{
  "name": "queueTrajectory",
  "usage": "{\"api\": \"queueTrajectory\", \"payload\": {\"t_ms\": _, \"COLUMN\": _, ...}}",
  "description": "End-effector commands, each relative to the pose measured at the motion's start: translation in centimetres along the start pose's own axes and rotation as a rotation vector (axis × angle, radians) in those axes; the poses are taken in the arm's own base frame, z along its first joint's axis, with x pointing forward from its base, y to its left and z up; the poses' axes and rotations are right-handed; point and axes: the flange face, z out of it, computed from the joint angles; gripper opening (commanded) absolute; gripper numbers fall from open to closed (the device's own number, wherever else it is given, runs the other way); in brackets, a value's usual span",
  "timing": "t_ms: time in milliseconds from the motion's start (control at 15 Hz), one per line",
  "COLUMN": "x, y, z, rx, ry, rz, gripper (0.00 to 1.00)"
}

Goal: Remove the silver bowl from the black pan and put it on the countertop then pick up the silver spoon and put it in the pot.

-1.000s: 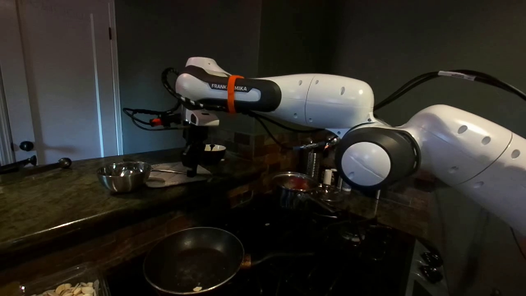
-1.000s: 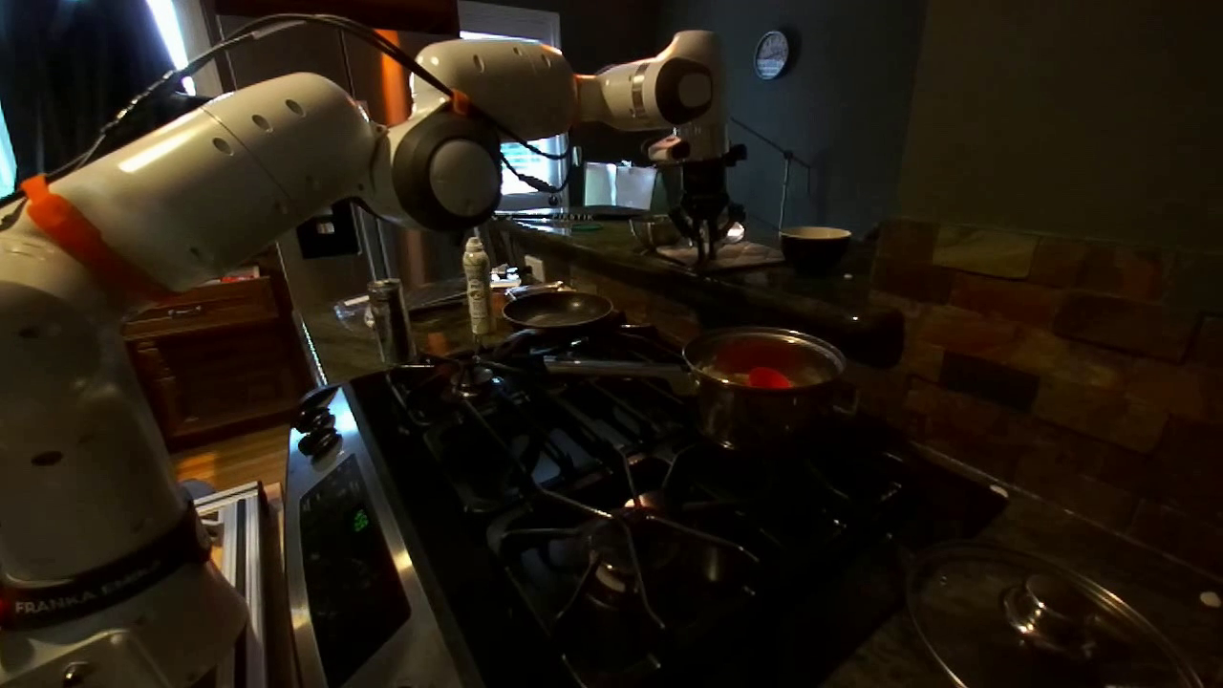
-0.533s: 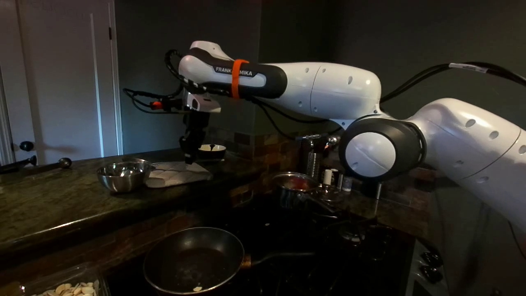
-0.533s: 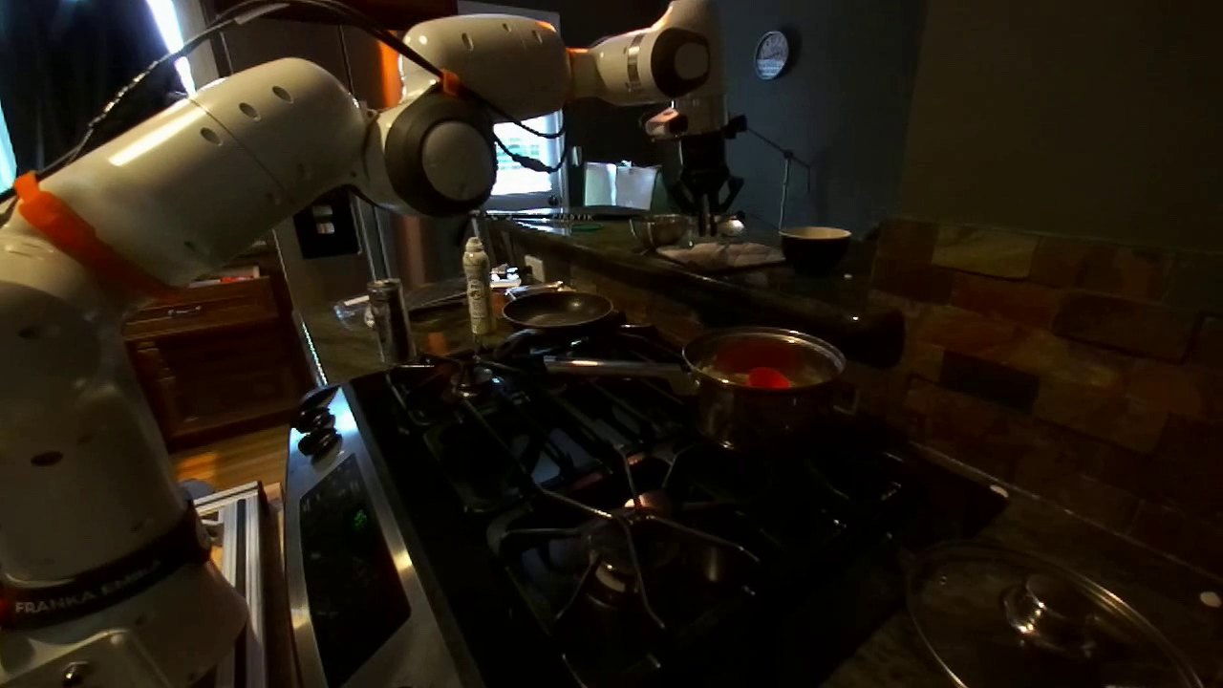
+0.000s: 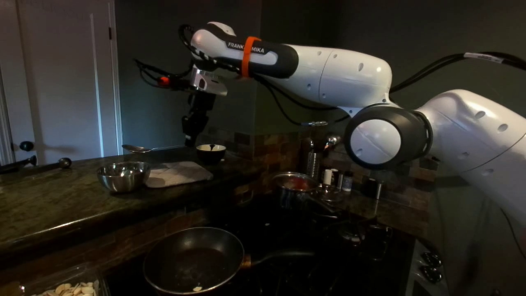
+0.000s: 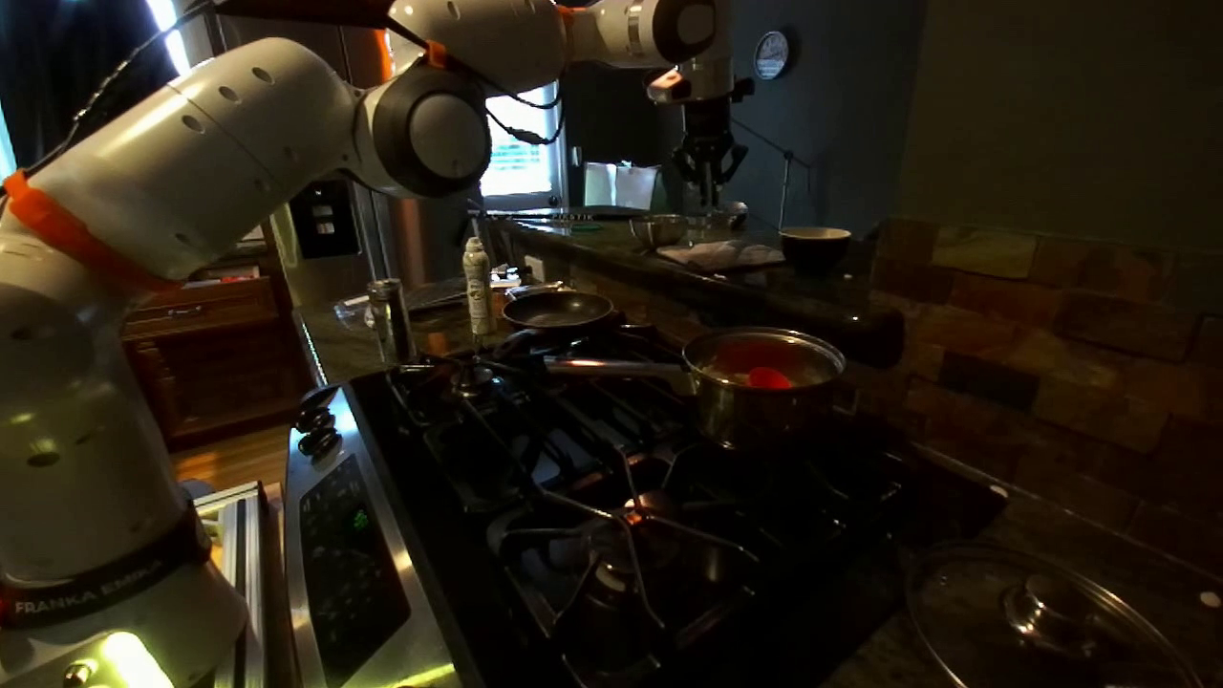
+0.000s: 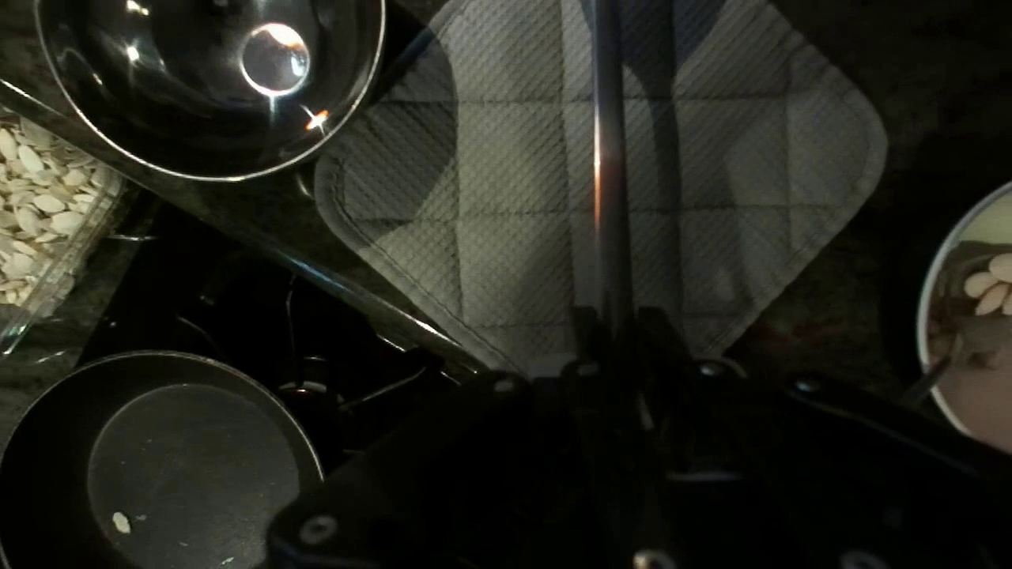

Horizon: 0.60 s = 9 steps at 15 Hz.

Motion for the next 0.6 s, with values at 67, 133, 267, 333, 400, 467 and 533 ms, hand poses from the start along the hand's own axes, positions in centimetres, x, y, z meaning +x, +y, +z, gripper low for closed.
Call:
{"api": "queueTrajectory", "payload": {"t_ms": 67, "x": 0.3, "y": -0.6, "z": -2.5, "rx": -0.038, "ry": -0.044, "rz": 0.052, "gripper": 0.04}}
{"api": "queueTrajectory", "payload": {"t_ms": 133, "x": 0.3, "y": -0.7, "z": -3.2, "rx": -0.042, "ry": -0.055, "rz": 0.055, "gripper": 0.04}}
{"api": "queueTrajectory", "payload": {"t_ms": 267, "x": 0.4, "y": -1.0, "z": -4.8, "rx": -0.044, "ry": -0.086, "rz": 0.062, "gripper": 0.04}}
{"api": "queueTrajectory", "payload": {"t_ms": 333, "x": 0.4, "y": -1.1, "z": -5.5, "rx": -0.047, "ry": -0.101, "rz": 0.064, "gripper": 0.04}}
{"api": "queueTrajectory", "payload": {"t_ms": 400, "x": 0.4, "y": -0.9, "z": -6.3, "rx": -0.051, "ry": -0.117, "rz": 0.062, "gripper": 0.04}}
{"api": "queueTrajectory", "payload": {"t_ms": 467, "x": 0.3, "y": -0.7, "z": -7.2, "rx": -0.054, "ry": -0.13, "rz": 0.054, "gripper": 0.04}}
{"api": "queueTrajectory", "payload": {"t_ms": 533, "x": 0.3, "y": -0.3, "z": -7.9, "rx": -0.061, "ry": -0.139, "rz": 0.041, "gripper": 0.04}}
